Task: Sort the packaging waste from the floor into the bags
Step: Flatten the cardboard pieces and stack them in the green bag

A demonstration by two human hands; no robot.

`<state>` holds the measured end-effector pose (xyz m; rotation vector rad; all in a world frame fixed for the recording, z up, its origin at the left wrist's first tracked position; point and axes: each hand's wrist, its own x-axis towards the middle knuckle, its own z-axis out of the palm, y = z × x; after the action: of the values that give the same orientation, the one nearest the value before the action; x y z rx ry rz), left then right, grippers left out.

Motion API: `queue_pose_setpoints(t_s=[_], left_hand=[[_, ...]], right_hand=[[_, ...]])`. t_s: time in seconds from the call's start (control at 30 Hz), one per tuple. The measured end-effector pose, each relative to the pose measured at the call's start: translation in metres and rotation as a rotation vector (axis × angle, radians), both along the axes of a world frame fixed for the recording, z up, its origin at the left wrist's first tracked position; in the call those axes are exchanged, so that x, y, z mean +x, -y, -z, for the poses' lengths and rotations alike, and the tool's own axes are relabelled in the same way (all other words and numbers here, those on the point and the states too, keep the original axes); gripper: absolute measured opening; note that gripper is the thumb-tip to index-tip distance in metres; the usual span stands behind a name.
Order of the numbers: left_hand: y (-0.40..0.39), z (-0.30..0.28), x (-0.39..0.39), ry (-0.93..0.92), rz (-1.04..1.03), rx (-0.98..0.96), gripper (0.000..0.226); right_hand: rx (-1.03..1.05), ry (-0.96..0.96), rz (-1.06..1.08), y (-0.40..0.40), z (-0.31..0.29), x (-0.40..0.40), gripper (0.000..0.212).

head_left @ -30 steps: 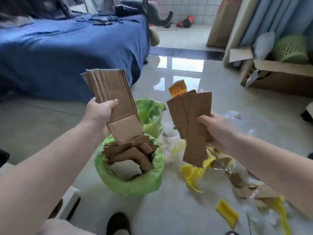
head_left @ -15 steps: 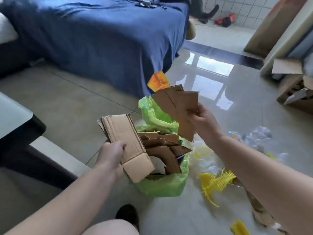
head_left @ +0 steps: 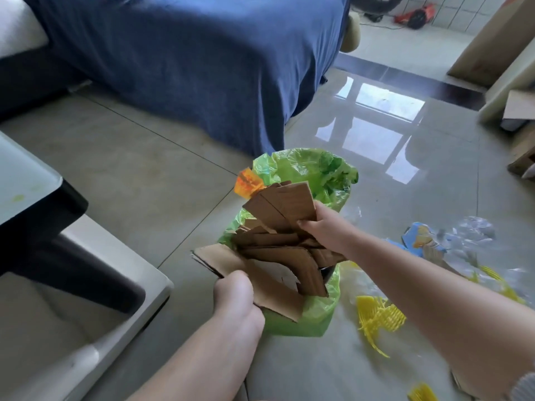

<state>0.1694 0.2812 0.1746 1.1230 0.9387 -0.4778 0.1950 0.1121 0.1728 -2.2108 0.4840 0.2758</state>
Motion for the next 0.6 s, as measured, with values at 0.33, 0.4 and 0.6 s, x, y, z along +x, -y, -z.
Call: queue_pose_setpoints(t_s=[0.33,0.4,0.6], left_hand=[[0.004,0.011,-0.001,-0.026,0.222,-0.189,0.011],[0.000,0.015,-0.001,0.002,0.237,-0.180,0.010],[-0.005,0.022,-0.001,0.110,0.229,-0.217,0.020]], right_hand=[[-0.130,-0.096,-0.189,0.008,0.004,0.004,0.031],[-0.147,-0.015,-0.199,0.011,-0.003,0.005,0.034],[-0.373,0.160,-0.314,0.009,-0.011,0.009,0.021]])
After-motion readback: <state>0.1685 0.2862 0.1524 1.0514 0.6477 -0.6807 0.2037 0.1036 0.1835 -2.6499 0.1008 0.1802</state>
